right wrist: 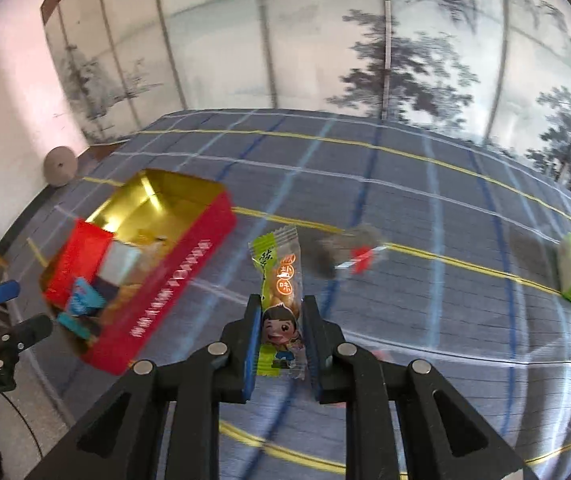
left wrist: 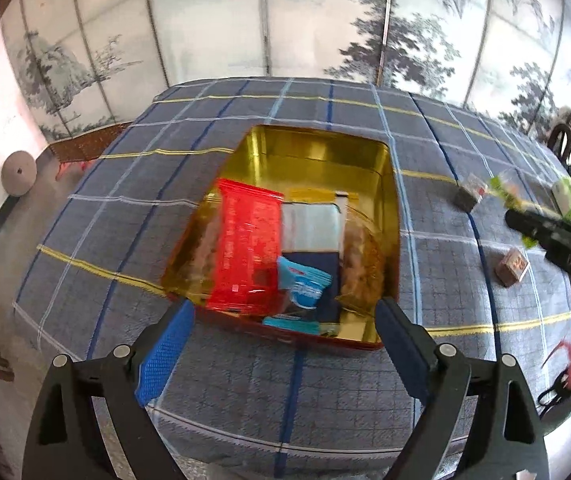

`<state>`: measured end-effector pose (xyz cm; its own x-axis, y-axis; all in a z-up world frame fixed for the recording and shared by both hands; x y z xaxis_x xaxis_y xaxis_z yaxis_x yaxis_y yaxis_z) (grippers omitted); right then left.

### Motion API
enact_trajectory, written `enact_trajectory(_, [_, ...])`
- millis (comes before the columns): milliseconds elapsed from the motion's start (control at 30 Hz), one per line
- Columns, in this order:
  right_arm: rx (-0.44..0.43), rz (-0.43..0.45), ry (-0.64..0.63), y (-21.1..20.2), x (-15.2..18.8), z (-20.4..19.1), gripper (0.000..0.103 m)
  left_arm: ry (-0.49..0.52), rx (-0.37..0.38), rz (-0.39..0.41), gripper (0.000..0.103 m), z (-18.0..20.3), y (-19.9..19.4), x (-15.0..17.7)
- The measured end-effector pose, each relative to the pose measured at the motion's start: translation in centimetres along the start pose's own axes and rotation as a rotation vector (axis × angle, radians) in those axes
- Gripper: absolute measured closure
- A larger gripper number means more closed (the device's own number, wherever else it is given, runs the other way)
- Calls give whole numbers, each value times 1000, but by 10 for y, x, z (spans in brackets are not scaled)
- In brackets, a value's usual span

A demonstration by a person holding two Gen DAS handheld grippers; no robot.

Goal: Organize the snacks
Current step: 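Carry the stick snack into the tin and open the right gripper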

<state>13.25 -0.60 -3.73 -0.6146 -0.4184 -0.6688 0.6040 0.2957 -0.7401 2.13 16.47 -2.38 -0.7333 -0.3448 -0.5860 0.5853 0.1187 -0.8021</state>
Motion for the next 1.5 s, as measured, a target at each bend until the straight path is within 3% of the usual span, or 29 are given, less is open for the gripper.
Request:
enact_trajectory(267, [-93,4,-34,15,-16,-56,83,-75,-48,42,11,-34,-10,-13])
enact_trajectory(500, [-141,-1,-61,27,-28,-96,83,-143,-58,9,11,-63,-8,-9])
enact_trajectory(733, [-184,-14,-87,41,-37,-125,83,-184,-99,25,11,-86,-15,-13])
enact_trajectory(1033, [-199,-21,-126,51,-44,-150,83,-224,-132,39,11,-107,-19,-17])
enact_trajectory(1500, [-228,-53,-135,69,-43,-159,83,-205,-136,18,11,-102,-16,-15])
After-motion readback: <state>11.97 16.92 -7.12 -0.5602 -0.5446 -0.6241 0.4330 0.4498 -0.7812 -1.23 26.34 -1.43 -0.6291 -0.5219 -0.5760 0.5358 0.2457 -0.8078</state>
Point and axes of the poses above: each gripper's, at about its wrist camera, not at the fingertips, and y roughly the way its jaws point, z to its right, x to its underside, the point moved 5 cm from there along y, roughly the way its jaws point, and after that the axes turned 13 degrees about -y, right-handed, at the moved point
